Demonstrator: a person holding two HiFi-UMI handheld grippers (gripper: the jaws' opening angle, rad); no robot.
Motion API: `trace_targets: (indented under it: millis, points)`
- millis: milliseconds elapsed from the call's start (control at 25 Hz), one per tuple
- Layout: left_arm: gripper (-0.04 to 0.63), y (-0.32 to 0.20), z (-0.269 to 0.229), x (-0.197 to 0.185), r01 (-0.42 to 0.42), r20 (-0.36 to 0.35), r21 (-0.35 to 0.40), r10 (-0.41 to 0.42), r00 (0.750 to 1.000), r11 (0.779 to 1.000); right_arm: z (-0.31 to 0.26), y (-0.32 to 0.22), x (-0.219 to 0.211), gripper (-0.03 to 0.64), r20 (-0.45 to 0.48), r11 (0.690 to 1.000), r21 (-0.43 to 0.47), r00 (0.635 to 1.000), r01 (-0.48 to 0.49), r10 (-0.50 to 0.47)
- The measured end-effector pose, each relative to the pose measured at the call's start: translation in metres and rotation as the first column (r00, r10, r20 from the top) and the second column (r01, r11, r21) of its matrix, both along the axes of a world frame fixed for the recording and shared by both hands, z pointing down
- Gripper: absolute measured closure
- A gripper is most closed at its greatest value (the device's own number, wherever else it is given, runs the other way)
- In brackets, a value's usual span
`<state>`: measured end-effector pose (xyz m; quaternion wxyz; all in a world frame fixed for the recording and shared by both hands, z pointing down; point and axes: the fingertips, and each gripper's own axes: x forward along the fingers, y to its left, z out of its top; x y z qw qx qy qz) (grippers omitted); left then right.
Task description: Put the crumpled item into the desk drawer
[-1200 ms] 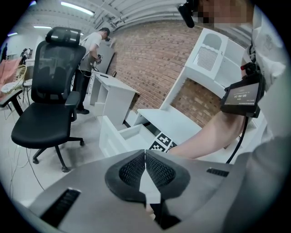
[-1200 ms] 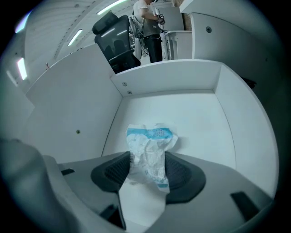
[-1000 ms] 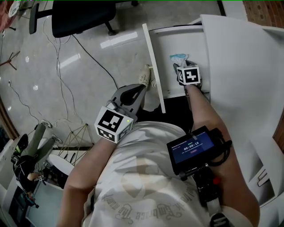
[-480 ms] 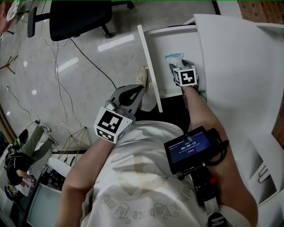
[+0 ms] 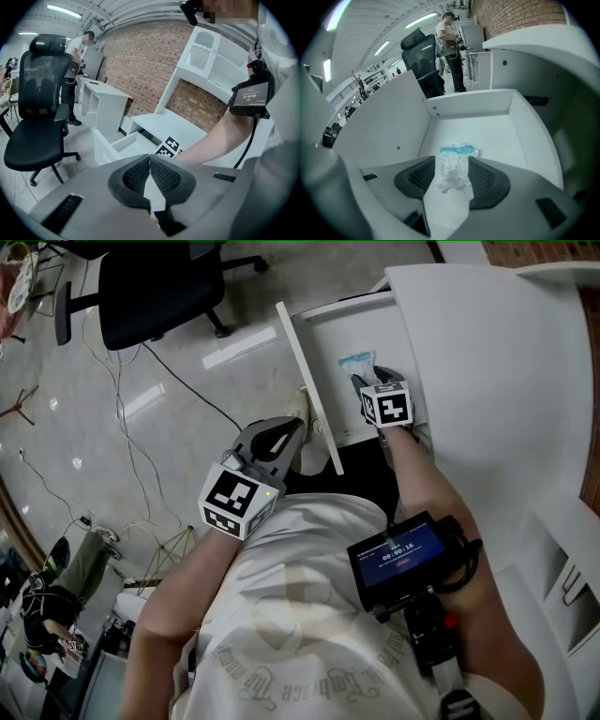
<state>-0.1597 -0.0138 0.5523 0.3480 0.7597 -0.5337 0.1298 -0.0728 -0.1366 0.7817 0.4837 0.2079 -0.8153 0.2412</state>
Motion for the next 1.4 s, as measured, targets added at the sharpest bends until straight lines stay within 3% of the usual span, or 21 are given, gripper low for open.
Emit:
trace_targets:
  millis: [600, 920, 1400]
  points:
    - [0.571, -0.003, -0.019, 0.006, -0.121, -0.003, 0.052, 0.121, 0.993, 0.991, -0.054, 0.006, 0.019, 0.561, 0.037, 0.993, 0.054, 0.994, -0.105, 0.104]
    - [0.571, -0.01, -0.027, 0.01, -0.164, -0.01, 0.082, 0.165, 0.986, 0.983, -0.075, 0.019, 0.03, 0.592, 0.036, 0.992, 0.066, 0.994, -0.106, 0.104]
    - [0.571, -0.024, -0.045, 0.022, -0.218, -0.021, 0.13, 0.223, 0.975, 0.967, -0.108, 0.024, 0.053, 0.594, 0.071, 0.979, 0.098, 0.982, -0.18, 0.174]
